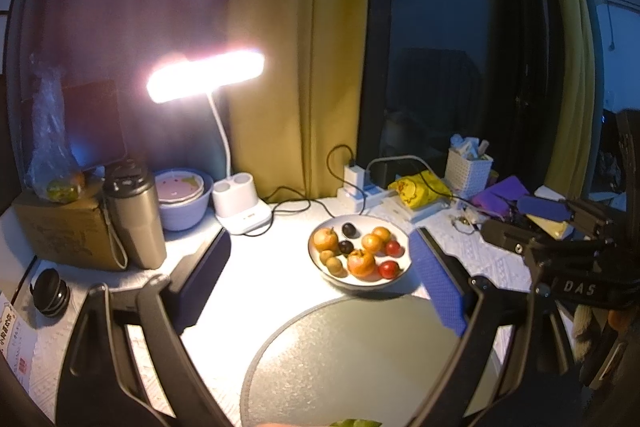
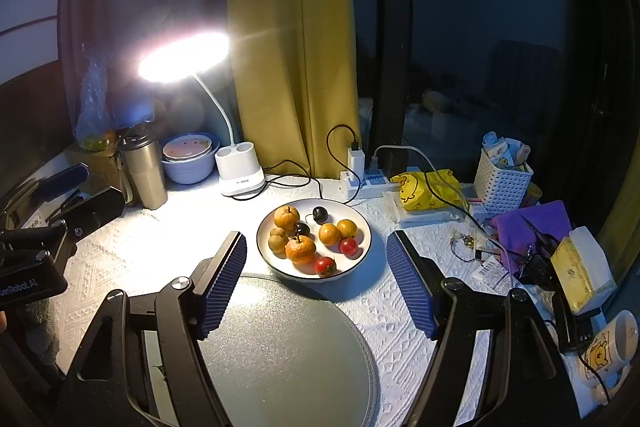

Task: Organize fruits

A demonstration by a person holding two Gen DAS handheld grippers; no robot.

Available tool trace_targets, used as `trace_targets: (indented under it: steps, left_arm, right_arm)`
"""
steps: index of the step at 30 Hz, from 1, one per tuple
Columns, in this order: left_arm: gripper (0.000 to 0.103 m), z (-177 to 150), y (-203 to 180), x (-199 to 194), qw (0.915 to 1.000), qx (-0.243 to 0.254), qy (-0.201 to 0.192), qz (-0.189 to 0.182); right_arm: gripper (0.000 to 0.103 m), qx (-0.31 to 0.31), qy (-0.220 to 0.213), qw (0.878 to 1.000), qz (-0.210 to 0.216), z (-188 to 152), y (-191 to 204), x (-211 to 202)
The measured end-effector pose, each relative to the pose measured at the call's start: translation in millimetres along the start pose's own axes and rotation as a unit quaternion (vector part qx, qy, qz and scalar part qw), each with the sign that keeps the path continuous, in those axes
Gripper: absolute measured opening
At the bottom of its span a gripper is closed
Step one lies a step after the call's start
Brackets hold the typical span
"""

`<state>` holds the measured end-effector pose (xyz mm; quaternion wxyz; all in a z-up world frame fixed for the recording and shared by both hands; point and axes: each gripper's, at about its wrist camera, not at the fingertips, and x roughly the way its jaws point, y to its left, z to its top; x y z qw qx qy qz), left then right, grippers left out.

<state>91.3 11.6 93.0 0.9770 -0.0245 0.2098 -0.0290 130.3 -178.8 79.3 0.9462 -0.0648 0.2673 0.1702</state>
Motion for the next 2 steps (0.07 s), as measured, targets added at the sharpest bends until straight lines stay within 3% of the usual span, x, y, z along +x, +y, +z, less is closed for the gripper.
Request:
trace_targets:
  steps: [2]
  left_arm:
    - [0.091,-1.4,-0.6,8.2,0.9999,0.003,0.009,-0.002]
  right_arm:
    - [0.076,0.0,0.003,1.0,0.001,-1.4,-3.0,4.1]
